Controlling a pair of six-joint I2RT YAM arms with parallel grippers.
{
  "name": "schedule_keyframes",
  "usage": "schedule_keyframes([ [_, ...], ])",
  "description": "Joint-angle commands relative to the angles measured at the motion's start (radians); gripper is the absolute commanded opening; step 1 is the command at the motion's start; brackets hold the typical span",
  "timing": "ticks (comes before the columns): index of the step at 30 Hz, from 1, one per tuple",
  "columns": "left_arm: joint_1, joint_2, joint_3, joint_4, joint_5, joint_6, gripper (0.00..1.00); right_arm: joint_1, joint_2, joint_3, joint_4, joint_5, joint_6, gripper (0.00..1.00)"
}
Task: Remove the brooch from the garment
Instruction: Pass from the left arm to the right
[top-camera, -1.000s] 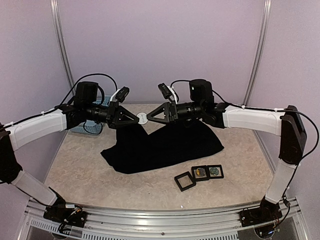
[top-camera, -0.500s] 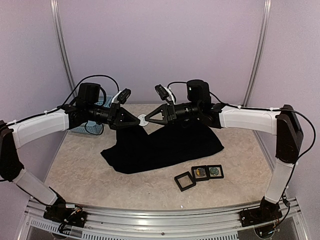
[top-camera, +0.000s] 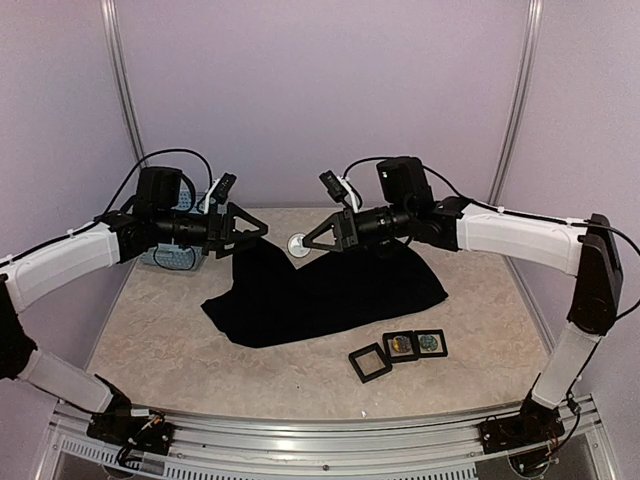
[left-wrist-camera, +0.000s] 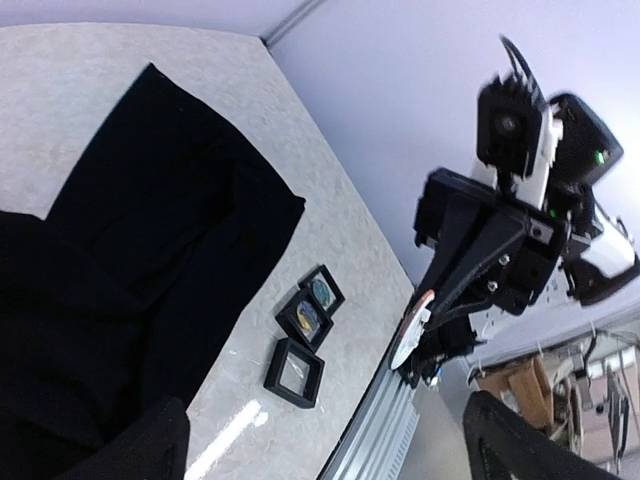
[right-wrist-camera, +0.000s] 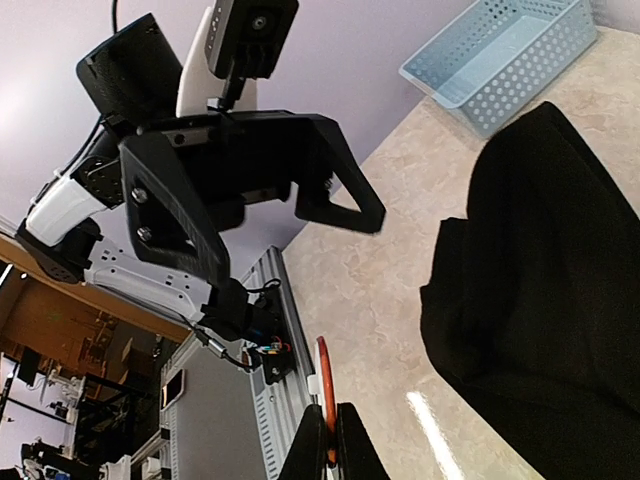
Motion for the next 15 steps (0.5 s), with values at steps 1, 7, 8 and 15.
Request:
schedule_keyframes([
  [1,0.051,-0.144,-0.069,-0.034,-0.218,0.019,0.99,0.031,-0.113,-0.013,-0.344,0.259,-0.195,0.0],
  [7,0.145,-0.285,-0.156,-0.048,-0.362,0.013,0.99,0.097,-0.165,-0.083,-0.558,0.528,-0.217,0.0],
  [8,0.164,-0.306,-0.165,-0.053,-0.366,0.016,0.99,0.117,-0.163,-0.091,-0.584,0.56,-0.217,0.0],
  [15,0.264,-0.333,-0.182,-0.099,-0.351,0.038,0.99,0.183,-0.097,-0.106,-0.692,0.745,-0.174,0.0],
])
